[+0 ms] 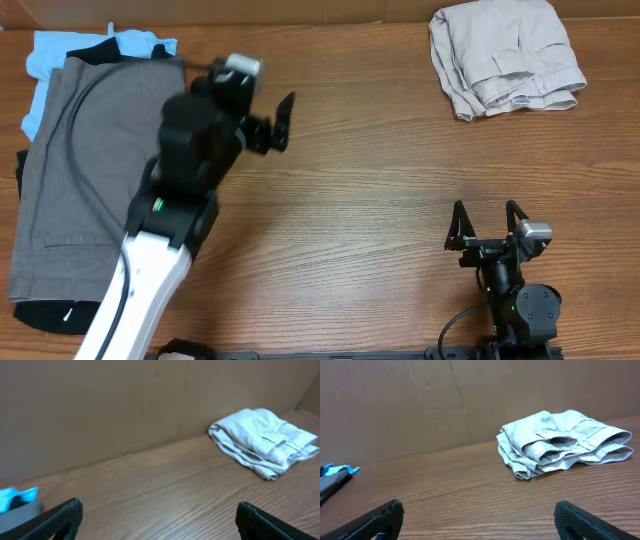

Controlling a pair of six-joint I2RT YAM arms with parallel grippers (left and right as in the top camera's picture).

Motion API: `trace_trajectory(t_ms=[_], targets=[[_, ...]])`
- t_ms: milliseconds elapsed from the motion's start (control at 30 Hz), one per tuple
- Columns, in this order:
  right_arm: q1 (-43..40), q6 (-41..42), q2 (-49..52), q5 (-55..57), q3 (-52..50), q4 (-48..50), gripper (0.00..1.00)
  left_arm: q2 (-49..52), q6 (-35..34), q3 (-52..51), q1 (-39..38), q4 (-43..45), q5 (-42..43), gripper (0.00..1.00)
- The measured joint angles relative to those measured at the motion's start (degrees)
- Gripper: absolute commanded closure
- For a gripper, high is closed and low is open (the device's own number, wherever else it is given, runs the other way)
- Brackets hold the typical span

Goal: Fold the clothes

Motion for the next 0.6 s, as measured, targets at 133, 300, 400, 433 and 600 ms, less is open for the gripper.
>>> trace_trajectory(t_ms=[133, 300, 400, 433, 600], targets=[[0.00, 0.00, 0.00, -0.02, 0.00, -0.02, 0.00, -9.84, -0.02, -8.79, 3.69, 1.38, -0.46, 0.00], [0.00, 0.00, 0.00, 0.00, 0.00, 0.00, 0.00, -21.73, -0.52, -19.54, 7.41, 4.98, -0.52, 0.00], [0.00, 0.00, 0.00, 0.00, 0.00, -0.07, 0.00, -28.26, -1.60, -25.88, 8.74, 8.79, -0.57, 0.00], [0.00, 0.00, 0.00, 0.00, 0.00, 0.00, 0.00, -30.16, -1.88, -27.82, 9.07, 9.68, -0.63, 0.00], [0.00, 0.00, 0.00, 0.00, 0.00, -0.02, 0.00, -39.26, -3.04, -36.28, 10.86, 10.47, -0.68, 0.00]])
